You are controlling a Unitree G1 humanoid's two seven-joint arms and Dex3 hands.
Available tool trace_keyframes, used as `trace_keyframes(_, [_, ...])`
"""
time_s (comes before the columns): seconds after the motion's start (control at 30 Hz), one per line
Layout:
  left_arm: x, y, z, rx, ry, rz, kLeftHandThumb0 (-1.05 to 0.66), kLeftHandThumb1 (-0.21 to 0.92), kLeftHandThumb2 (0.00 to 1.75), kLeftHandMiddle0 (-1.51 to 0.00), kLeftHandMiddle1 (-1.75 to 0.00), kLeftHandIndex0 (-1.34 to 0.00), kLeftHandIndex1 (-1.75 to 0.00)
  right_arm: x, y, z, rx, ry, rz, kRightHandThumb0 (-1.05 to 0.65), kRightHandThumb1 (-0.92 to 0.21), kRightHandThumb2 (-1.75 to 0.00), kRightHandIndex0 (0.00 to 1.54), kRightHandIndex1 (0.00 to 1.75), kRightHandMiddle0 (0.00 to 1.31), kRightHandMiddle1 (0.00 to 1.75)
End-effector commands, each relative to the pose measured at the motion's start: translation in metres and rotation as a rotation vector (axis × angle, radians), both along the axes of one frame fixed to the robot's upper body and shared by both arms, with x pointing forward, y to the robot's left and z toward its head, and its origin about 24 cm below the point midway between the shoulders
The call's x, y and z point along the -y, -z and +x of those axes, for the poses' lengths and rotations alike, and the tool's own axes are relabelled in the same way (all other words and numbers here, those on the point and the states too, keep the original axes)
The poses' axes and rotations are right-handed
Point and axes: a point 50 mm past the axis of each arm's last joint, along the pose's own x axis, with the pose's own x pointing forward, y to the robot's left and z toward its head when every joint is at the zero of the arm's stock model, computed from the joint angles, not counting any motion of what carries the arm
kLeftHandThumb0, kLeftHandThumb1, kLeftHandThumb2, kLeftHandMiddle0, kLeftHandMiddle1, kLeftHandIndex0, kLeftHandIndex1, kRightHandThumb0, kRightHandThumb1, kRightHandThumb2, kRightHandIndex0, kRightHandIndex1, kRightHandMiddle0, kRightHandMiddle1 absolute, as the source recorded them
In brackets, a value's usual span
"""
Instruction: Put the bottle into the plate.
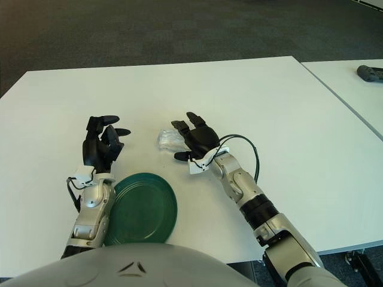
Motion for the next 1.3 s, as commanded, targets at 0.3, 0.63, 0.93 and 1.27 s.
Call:
trace_keyframes(0.3, [0.012, -0.008, 0.002, 0.028, -0.015, -0.074, -0.76, 0.92, 0.77, -0.68, -1.41, -0.43, -1.48, 0.008, 0.009, 0.002, 0.011, 0.048, 0.054, -0.98, -0.92, -0.34, 0.30, 1.00, 0.08, 1.38])
trace_keyframes(0.63, [0.014, -0.011, 0.002, 0.051, -0.017, -0.081, -0.76, 0.92, 0.76, -0.70, -1.41, -0.44, -1.48, 0.010, 0.011, 0.010, 0.078, 0.023, 0.048, -0.72, -0.85, -0.19, 0.80, 1.73, 0.59, 1.74])
trace_keyframes(0.93, [0.014, -0.016, 0.001, 0.080, -0.013, -0.086, -0.76, 0.92, 0.76, -0.70, -1.41, -0.44, -1.47, 0.010, -0.008, 0.014, 0.170, -0.019, 0.100, -0.45, -0.40, -1.08, 1.17, 1.75, 0.94, 1.75])
trace_keyframes(1.27, [0.015, -0.022, 0.001, 0.092, -0.012, -0.096, -0.78, 0.92, 0.76, -0.68, -1.44, -0.43, -1.48, 0.013, -0.020, 0.014, 0.234, -0.017, 0.150, -0.32, -0.22, -1.43, 1.27, 1.75, 1.06, 1.75])
